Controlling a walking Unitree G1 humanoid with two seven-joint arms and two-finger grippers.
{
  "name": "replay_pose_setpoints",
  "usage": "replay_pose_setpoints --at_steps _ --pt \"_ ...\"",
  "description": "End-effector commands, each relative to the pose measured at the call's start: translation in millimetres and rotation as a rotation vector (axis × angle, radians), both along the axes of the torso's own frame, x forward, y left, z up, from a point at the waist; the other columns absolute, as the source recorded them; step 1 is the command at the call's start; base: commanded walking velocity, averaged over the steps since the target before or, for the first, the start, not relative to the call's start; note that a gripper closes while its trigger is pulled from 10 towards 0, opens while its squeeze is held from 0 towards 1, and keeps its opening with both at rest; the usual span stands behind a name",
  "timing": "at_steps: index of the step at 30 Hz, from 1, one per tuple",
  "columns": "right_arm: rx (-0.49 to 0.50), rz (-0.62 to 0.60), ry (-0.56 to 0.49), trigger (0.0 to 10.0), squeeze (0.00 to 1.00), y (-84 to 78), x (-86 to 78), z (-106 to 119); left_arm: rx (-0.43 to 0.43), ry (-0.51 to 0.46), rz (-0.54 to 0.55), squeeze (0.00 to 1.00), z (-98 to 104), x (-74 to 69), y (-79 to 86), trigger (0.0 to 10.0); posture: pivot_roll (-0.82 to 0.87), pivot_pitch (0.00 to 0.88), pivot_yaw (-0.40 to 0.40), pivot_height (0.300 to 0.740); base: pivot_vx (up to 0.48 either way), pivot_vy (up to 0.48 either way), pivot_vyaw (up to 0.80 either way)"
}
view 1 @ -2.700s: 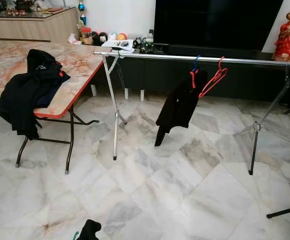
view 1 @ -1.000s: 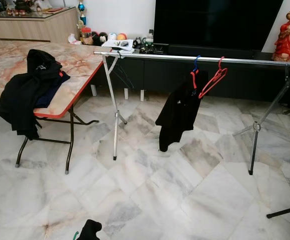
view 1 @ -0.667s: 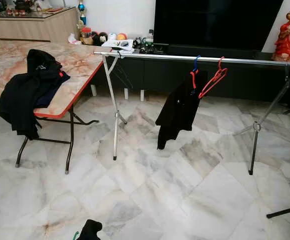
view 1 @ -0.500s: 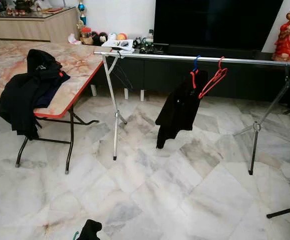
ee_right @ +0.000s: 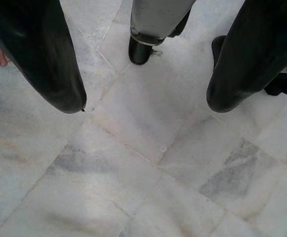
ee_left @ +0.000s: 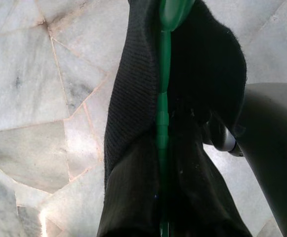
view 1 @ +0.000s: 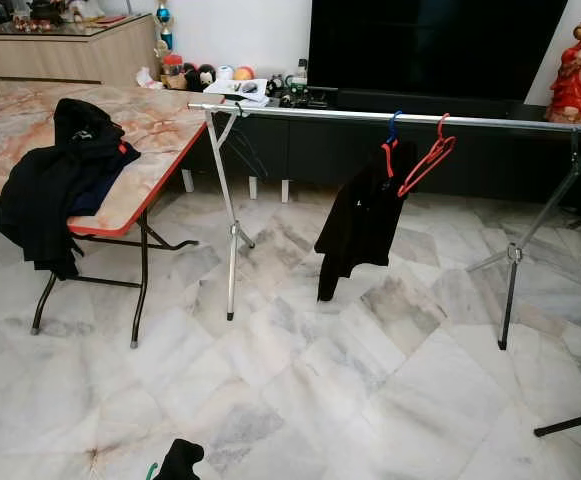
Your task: Hang hanger
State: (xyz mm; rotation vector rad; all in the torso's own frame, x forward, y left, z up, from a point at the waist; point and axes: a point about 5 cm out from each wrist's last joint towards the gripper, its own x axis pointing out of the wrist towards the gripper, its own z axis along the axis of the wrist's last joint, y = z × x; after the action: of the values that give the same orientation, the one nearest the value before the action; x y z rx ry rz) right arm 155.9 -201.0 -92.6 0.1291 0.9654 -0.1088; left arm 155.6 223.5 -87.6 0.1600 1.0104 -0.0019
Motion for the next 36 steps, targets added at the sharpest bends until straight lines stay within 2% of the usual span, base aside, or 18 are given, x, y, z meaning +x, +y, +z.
replay_pose_setpoints --at_steps 1,19,21,26,31,36 --pt "-0.019 0.003 -0.002 10.0 0.0 7.2 29.5 10 -0.09 -0.012 0.081 0.0 6 17.5 1.8 10.0 0.15 0.0 -0.021 0.74 0.0 0.0 0.0" --pt "-0.02 0.002 -0.005 10.0 0.0 7.0 29.7 10 -0.087 -0.009 0.078 0.0 6 17.2 1.4 10.0 0.15 0.0 -0.021 0.74 0.0 0.0 0.0" --pt "0.005 -0.03 -0.034 10.0 0.0 9.0 34.1 12 -0.054 -0.083 0.087 0.0 14 28.5 8.1 10.0 0.16 0.0 -0.012 0.74 0.0 0.0 0.0" --pt "0.008 -0.032 -0.033 10.0 0.0 9.7 34.1 12 -0.042 -0.104 0.086 0.0 16 31.2 9.2 10.0 0.16 0.0 -0.012 0.74 0.0 0.0 0.0" --pt "0.002 -0.032 -0.042 10.0 0.0 9.5 36.8 14 -0.021 -0.176 0.059 0.0 25 46.8 10.4 10.0 0.16 0.0 -0.012 0.74 0.0 0.0 0.0" --pt "0.0 -0.02 -0.171 10.0 0.0 8.4 67.1 32 -0.022 -0.335 -0.059 0.0 55 91.1 5.7 10.0 0.16 0.0 -0.014 0.74 0.0 0.0 0.0"
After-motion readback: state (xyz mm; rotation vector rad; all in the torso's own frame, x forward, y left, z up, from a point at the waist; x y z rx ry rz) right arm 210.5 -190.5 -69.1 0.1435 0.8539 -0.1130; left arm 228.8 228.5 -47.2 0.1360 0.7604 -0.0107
